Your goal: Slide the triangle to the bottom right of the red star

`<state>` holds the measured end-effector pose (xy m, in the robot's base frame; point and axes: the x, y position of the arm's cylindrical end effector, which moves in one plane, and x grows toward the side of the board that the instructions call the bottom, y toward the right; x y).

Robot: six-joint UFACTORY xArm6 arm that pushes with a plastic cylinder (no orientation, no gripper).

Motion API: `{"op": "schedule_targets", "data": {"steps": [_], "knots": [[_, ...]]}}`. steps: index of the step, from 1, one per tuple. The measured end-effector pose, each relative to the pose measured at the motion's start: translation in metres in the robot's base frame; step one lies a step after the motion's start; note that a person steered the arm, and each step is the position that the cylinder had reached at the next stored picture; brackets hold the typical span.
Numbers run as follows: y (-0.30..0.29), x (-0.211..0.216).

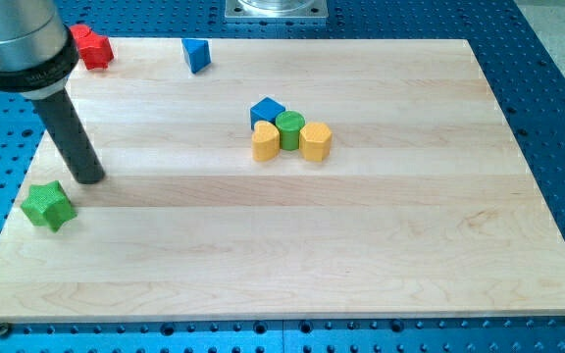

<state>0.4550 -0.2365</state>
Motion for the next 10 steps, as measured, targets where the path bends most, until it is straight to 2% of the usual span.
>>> {"op": "schedule_targets", "data": {"steps": [1,2,3,4,5,7,8,9,10], "knots": [[-0.018,0.070],[-0.011,0.089],[-0.003,0.042],[0.073,0.000],[0.125,-0.084],[0.192,-0.210],[0.185,-0.243],[0.131,-0.231],[0.080,-0.195]]}}
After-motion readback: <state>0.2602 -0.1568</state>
